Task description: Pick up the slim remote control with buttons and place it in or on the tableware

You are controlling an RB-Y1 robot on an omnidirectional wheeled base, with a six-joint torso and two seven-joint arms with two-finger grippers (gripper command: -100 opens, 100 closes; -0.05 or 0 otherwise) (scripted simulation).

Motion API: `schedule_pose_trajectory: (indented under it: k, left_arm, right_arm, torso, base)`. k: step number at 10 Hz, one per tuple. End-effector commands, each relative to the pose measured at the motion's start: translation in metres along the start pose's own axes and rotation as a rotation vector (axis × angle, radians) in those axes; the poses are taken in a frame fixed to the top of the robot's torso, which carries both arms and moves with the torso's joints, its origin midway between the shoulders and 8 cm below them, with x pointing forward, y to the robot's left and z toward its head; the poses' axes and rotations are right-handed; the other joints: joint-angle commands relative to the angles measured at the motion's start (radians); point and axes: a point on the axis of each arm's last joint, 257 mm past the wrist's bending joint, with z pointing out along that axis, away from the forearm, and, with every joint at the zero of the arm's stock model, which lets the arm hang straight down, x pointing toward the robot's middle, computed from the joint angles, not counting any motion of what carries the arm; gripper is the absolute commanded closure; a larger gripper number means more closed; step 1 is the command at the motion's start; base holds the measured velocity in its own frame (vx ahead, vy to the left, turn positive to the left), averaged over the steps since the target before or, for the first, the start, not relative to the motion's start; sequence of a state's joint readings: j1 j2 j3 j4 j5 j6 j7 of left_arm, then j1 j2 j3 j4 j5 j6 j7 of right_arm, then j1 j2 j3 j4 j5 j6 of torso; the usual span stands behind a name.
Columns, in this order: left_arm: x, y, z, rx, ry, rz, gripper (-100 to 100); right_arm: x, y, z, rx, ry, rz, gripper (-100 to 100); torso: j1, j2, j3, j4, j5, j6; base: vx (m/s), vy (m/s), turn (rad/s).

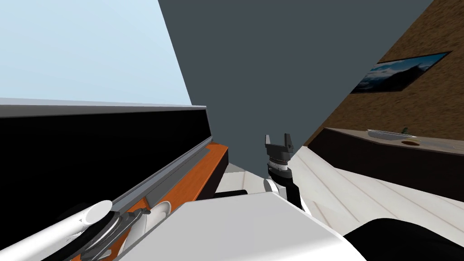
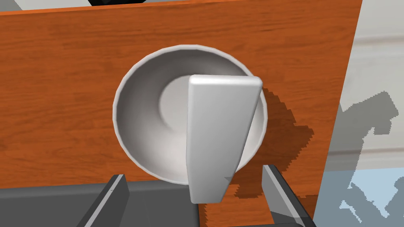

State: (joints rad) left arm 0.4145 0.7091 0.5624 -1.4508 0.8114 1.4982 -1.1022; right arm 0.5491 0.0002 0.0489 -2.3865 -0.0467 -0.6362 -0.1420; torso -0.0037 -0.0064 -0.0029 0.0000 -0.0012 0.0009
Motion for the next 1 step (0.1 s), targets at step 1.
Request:
schedule_pose_trajectory:
  k: [1]
  left_arm:
    - [0.0, 0.0, 0.0, 0.0, 0.0, 0.0, 0]
  right_arm:
    - [0.0, 0.0, 0.0, 0.0, 0.0, 0.0, 0]
  torso:
    - [0.0, 0.0, 0.0, 0.0, 0.0, 0.0]
  base:
    - [0.0, 0.0, 0.0]
